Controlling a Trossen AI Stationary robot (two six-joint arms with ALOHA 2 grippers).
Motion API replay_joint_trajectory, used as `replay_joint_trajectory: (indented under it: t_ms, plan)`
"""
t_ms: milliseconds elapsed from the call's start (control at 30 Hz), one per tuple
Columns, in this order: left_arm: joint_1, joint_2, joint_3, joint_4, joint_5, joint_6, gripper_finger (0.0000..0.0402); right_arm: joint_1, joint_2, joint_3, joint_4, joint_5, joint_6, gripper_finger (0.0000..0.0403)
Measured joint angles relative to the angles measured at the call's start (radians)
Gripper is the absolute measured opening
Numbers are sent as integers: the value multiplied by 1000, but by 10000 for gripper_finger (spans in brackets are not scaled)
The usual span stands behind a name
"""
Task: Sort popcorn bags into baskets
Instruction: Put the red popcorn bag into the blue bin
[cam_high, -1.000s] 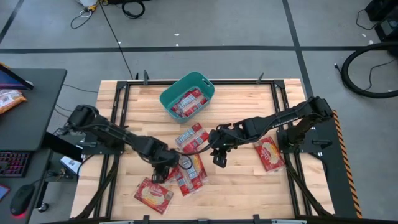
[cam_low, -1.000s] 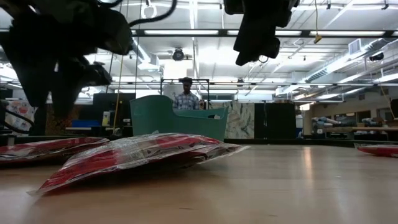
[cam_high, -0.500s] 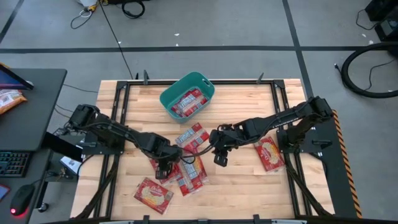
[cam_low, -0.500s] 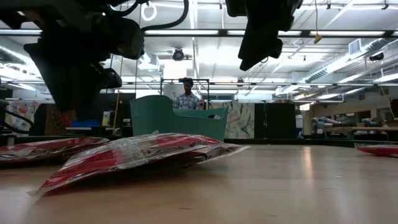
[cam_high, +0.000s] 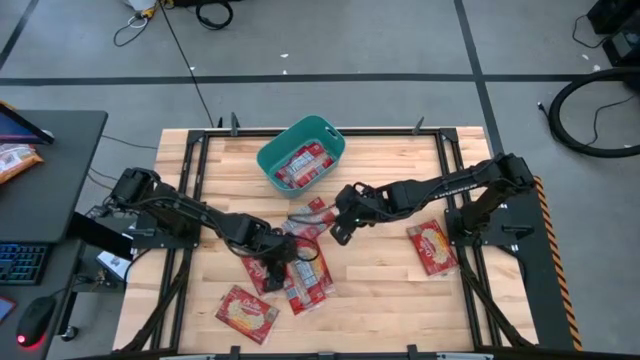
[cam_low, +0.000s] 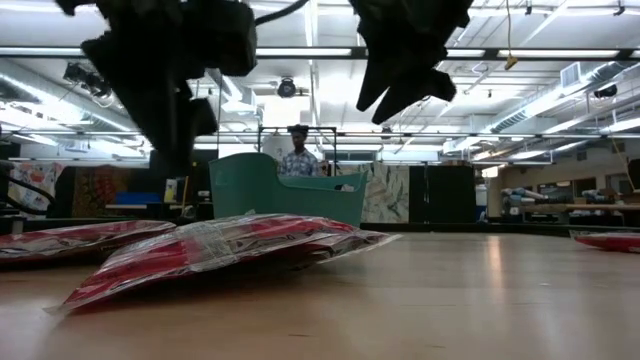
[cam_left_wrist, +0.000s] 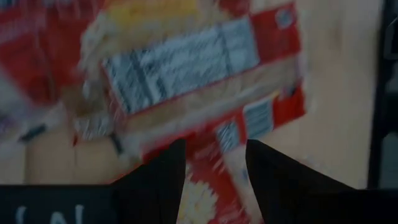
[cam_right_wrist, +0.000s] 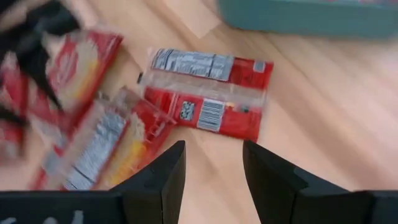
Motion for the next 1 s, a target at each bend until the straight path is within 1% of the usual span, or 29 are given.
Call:
replay_joint_trajectory:
  t_ms: [133,233,300,433,600,800,933,1000]
  plan:
    - [0,0,0,90,0,0,172,0,0,0,-6,-21,250,165]
    - [0,0,0,162,0,0,172,0,0,0,-7,-59,427,164]
    - [0,0,0,209,0,0,172,0,0,0,-7,-89,511,161]
    - [0,0,0,300,0,0,172,1,0,0,-10,-125,606,153]
    - [0,0,0,396,0,0,172,1,0,0,-10,-156,656,141]
    - [0,-1,0,446,0,0,172,1,0,0,-10,-165,649,132]
    - [0,-1,0,447,0,0,172,2,0,0,0,-134,585,131]
    - [0,-1,0,447,0,0,172,0,0,0,-1,-123,508,131]
